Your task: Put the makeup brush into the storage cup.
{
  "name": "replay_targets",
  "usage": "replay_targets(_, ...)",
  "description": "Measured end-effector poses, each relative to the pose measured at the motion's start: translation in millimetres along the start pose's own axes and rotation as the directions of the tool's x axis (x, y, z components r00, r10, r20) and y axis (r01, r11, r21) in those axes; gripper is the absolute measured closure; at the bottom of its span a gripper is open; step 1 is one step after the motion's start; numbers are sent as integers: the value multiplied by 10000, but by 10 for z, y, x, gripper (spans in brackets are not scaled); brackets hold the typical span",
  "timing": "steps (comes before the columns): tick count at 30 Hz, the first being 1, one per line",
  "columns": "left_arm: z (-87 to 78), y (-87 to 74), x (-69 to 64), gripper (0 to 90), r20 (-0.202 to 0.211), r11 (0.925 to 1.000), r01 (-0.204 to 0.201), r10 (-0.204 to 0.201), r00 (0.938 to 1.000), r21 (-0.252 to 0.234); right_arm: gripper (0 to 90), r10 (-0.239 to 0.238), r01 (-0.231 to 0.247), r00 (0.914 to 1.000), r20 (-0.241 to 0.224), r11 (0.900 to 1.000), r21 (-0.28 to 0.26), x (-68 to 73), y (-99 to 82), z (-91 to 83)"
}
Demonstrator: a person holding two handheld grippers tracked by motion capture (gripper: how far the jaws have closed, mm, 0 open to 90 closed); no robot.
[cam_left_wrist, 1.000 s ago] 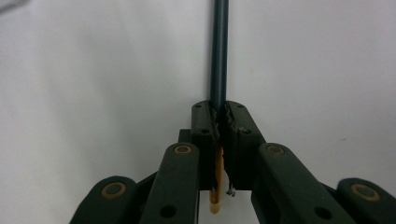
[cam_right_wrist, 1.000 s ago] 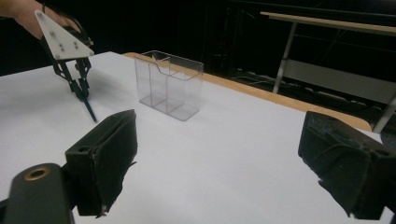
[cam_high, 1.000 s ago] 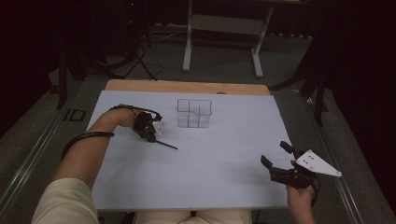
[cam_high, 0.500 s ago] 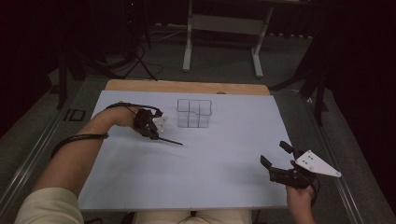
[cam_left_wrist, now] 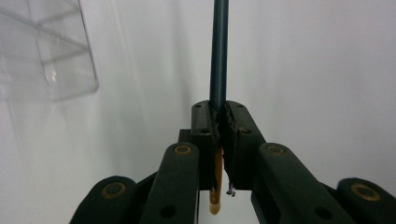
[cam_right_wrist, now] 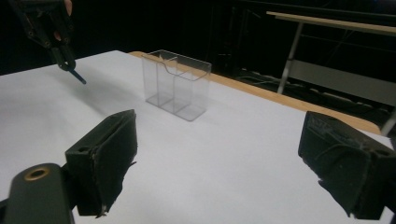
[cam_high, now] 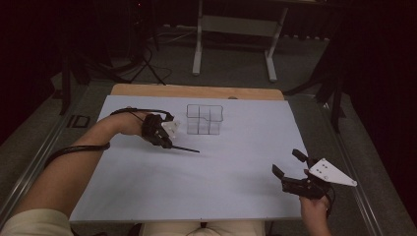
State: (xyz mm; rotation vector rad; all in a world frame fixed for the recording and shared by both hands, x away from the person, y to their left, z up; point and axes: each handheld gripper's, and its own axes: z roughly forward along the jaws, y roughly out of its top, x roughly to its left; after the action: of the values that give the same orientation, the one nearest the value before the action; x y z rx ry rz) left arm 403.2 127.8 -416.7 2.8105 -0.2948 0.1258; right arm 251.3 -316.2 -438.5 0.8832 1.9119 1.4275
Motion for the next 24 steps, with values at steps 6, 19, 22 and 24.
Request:
replay_targets(6, -66, 148, -69, 844, 127, 9995, -104, 108, 9999, -296, 118, -116, 118, 9997, -227, 9999, 74, 50, 14, 34)
replay_targets(19, -217, 470, -163, 843, 148, 9995, 292, -290, 9995, -154, 117, -54, 194, 9670, -2546, 9984, 523, 260, 236, 246)
replay_targets(22, -231, 527, -177, 843, 164, 9990, 403, -400, 9991, -204, 117, -116, 458, 9414, -3370, 9946, 937, 296, 319, 350)
replay_targets(24, -228, 554, -185, 843, 171, 9995, 278, -275, 9995, -165, 117, 3, 471, 9334, -3590, 9912, 1233, 317, 370, 440)
